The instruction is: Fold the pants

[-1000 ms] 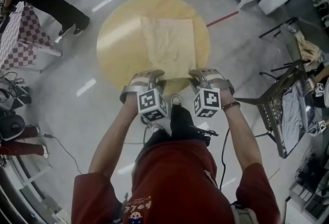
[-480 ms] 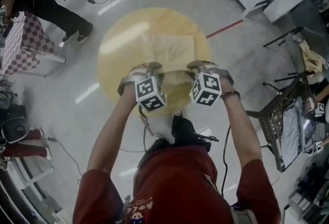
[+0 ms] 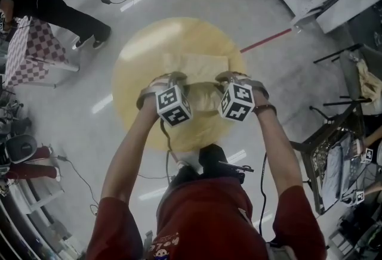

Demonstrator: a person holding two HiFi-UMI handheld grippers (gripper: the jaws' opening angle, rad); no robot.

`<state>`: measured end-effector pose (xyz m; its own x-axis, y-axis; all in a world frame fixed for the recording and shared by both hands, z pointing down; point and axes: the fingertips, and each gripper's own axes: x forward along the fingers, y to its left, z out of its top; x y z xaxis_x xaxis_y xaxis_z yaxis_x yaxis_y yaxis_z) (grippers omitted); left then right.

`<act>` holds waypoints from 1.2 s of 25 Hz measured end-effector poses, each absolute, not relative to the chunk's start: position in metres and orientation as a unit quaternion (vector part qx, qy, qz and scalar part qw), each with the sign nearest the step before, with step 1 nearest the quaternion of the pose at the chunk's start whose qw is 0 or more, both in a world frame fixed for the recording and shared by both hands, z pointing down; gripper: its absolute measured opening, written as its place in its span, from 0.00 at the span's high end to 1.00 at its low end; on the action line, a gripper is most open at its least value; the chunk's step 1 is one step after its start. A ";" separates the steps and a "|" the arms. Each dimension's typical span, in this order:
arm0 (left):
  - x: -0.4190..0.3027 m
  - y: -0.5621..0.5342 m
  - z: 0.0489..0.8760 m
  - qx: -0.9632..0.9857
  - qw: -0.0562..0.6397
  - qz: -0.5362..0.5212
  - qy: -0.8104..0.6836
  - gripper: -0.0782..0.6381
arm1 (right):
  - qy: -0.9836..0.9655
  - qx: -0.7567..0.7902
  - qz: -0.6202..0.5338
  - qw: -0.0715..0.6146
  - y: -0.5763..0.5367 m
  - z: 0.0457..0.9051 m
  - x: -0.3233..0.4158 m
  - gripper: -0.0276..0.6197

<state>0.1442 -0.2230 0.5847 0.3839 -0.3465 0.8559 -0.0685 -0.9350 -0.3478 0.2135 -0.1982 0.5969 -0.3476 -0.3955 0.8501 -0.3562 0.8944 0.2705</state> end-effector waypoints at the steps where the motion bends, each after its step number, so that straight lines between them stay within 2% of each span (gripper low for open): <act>1: 0.147 -0.230 0.589 -0.821 0.123 -0.543 0.127 0.73 | -0.822 0.226 -0.015 0.523 -0.204 0.602 0.216 0.87; 8: 0.153 -0.260 0.618 -0.824 0.072 -0.545 0.135 0.72 | -0.828 0.212 0.011 0.520 -0.235 0.632 0.223 0.87; 14: 0.153 -0.281 0.633 -0.820 0.060 -0.545 0.162 0.69 | -0.827 0.219 0.017 0.517 -0.256 0.649 0.227 0.86; 24: 0.154 -0.312 0.624 -0.817 0.088 -0.527 0.216 0.66 | -0.825 0.273 -0.008 0.495 -0.279 0.645 0.234 0.82; 30: 0.156 -0.328 0.635 -0.815 0.080 -0.524 0.237 0.66 | -0.818 0.308 0.001 0.485 -0.294 0.647 0.241 0.79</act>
<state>0.1559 -0.3285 0.6346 0.3398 -0.4692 0.8151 -0.3015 -0.8753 -0.3781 0.2406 -0.2942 0.6472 -0.3397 -0.5025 0.7950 -0.5049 0.8106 0.2967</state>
